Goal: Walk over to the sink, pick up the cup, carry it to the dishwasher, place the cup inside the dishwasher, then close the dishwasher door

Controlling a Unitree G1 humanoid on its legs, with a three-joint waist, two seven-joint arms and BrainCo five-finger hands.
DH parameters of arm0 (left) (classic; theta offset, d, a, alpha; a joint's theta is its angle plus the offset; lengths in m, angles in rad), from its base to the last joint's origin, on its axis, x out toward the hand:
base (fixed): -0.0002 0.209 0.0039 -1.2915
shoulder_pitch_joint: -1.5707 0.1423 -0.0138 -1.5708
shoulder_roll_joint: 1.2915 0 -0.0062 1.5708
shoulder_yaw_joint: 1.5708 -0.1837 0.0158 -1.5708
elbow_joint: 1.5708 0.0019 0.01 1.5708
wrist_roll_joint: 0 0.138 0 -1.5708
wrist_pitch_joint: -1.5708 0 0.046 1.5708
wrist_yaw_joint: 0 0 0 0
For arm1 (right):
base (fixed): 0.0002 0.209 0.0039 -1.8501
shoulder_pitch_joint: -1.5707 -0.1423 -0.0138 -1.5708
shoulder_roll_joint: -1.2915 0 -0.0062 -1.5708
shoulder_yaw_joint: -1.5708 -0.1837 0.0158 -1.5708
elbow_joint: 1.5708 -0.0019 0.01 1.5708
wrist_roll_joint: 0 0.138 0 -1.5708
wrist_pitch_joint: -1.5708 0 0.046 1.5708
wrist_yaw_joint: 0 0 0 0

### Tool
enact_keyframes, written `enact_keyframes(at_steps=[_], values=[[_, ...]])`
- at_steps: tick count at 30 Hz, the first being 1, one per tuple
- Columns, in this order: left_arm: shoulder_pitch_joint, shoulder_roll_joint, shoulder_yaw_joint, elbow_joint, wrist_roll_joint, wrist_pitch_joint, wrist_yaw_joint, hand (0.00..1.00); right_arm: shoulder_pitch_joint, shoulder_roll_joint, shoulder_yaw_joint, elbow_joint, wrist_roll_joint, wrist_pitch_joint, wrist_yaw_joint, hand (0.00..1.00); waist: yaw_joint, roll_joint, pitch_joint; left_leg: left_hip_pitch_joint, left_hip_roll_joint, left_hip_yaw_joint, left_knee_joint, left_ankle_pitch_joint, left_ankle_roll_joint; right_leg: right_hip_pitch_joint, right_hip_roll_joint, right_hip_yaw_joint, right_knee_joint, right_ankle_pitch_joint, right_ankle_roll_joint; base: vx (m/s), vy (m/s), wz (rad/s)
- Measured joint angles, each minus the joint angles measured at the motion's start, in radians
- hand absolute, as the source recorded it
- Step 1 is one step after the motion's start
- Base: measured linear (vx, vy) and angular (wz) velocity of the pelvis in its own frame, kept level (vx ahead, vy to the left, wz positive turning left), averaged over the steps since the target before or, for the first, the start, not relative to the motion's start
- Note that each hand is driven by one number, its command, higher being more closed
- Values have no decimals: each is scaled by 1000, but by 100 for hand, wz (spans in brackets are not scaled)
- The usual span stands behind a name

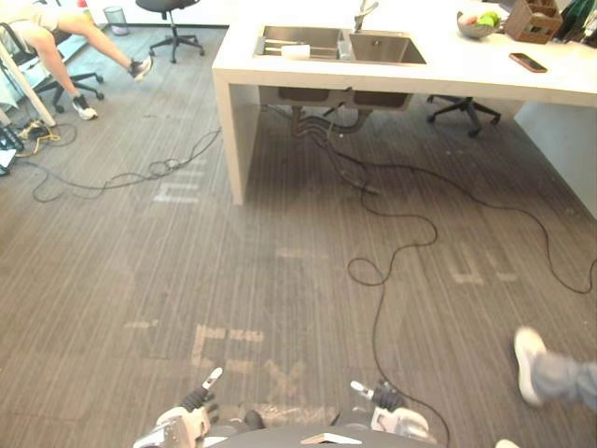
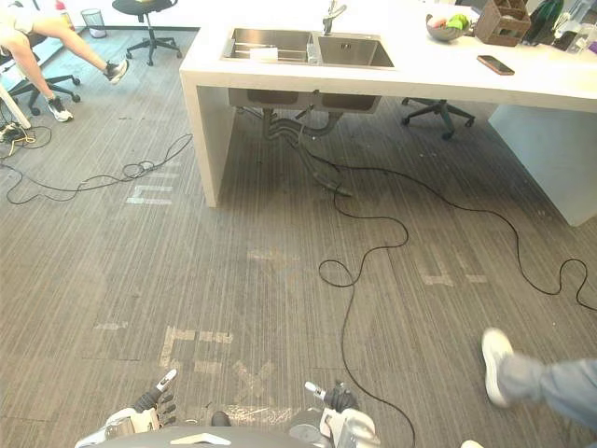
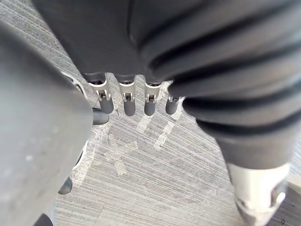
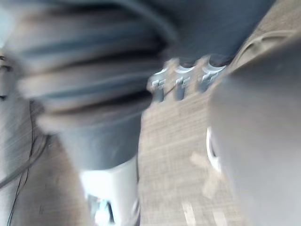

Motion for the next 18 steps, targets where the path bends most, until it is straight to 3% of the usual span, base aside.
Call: enact_keyframes(at_steps=[2, 4, 5, 7, 9, 11, 13, 14, 15, 16, 17, 18], values=[[5, 3, -5, -2, -46, -25, 46, 0, 4, 0, -25, 1, 5, -8, 8, 0, -16, 12, 17, 37, 24, -20, 0, -7, -1, -28, 13, 20, 65, -81, 27, 277, -6, 33], [9, -1, -4, -4, -107, -55, 50, 0, 50, 15, -34, -24, 6, -24, 23, 0, -27, 4, 28, 72, 46, -53, 1, -16, -16, -41, 51, 22, -47, -102, 28, 257, -60, 57], [9, 0, -6, -14, -108, -55, 45, 0, 65, 20, -35, -35, 10, -29, 23, 0, -23, 2, 28, 75, 47, -56, 1, -19, -21, -51, 51, 28, -101, -89, 30, 215, -78, 34], [22, -3, -6, -72, -98, -57, 43, 0, 73, 24, -55, -52, 25, -28, 20, 0, -17, 2, 39, 73, 55, -59, 9, -33, -41, -77, 52, 63, -317, 5, 48, 181, -100, 10], [27, -4, -3, -120, -100, -64, 48, 0, 75, 29, -73, -70, 51, -25, 15, 0, -1, 14, 79, 45, 109, -57, 137, -121, -83, -75, 44, 80, -480, 108, 53, 196, -220, -17], [43, -6, 7, -124, -100, -63, 54, 0, 85, 31, -93, -70, 49, -24, 11, 0, 11, 20, 85, 42, 162, -52, 224, -198, -130, -71, 42, 78, -454, 117, 49, 213, -276, -24], [56, -6, 13, -150, -99, -64, 52, 0, 100, 39, -103, -65, 49, -15, 10, 0, 22, 0, 83, 45, 197, -53, 267, -247, -188, -48, 39, 88, -442, 102, 43, 290, -357, -12], [54, -11, 24, -154, -97, -73, 42, 0, 104, 35, -111, -60, 52, -7, 13, 0, 30, -1, 83, 41, 223, -51, 293, -270, -213, -59, 48, 98, -408, 134, 37, 311, -362, -13], [53, -21, 24, -154, -97, -82, 40, 0, 103, 18, -112, -63, 52, -9, 17, 0, 18, 14, 75, 38, 266, -50, 307, -288, -230, -89, 68, 97, -325, 111, 28, 500, -506, -17], [62, -52, 21, -155, -89, -104, 47, 0, 99, -7, -106, -60, 36, -5, 29, 0, 12, 56, 58, 42, 302, -49, 317, -291, -206, -127, 96, 91, -236, 15, 12, 460, -372, -15], [63, -68, 25, -160, -75, -118, 56, 0, 95, -18, -102, -54, 28, -2, 32, 0, 15, 65, 55, 35, 314, -49, 358, -272, -194, -138, 105, 92, -206, -18, 1, 609, -436, -23], [57, -84, 27, -189, -68, -146, 77, 0, 79, -33, -100, -30, 2, 4, 42, 0, 15, 79, 51, -18, 357, -38, 491, -202, -190, -125, 126, 91, -184, -64, -12, 568, -357, -10]])
